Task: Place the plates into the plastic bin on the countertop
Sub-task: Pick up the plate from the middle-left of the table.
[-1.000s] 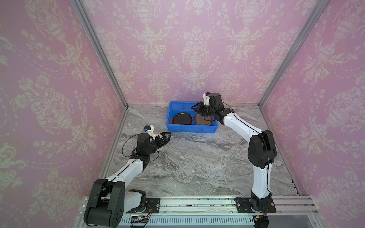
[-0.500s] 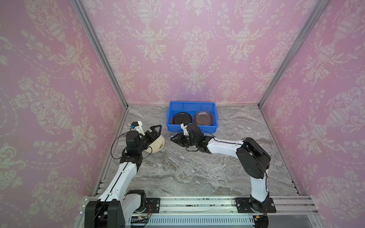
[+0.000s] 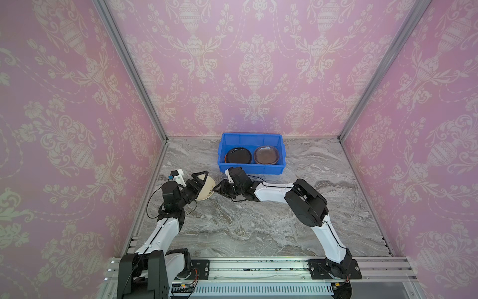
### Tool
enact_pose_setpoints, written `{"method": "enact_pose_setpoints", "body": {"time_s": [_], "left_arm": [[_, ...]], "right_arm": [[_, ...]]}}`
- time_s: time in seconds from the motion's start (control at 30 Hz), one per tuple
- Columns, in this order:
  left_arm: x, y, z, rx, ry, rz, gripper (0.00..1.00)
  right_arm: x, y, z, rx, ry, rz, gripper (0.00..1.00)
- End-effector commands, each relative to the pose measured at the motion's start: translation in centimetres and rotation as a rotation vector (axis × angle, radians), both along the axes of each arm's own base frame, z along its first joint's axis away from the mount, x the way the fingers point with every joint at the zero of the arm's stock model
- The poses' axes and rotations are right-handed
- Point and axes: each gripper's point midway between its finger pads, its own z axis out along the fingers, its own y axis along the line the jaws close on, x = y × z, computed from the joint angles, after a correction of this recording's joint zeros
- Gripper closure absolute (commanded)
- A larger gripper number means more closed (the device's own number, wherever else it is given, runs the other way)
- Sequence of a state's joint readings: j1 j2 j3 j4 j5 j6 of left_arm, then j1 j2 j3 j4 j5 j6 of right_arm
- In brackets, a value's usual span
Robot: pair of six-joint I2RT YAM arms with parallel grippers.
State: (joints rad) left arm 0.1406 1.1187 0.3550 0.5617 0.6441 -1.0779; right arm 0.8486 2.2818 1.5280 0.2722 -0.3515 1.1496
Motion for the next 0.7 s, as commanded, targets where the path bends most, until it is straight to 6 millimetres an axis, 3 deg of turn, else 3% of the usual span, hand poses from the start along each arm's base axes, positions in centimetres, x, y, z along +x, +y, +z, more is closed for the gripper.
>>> {"method": "enact_pose_setpoints", "body": {"time_s": [0.0,0.27,0.67], "left_arm": [[0.2,-0.4,0.6,-0.078,-0.051,-0.048,0.01],[1.0,0.2,0.5,-0.092,-0.084,-0.03,0.01],[0.1,0.5,0.3,0.027,-0.054,-0.026,0.01]], "right_arm": [[0.4,0.3,-1.0,-0.024,0.029,-0.012,0.63],[1.1,0.7,-3.1,-0.031,0.058,-0.031,0.64],[2.8,0.5,-5.9,-0.031,0.108,-0.105,0.7]]}}
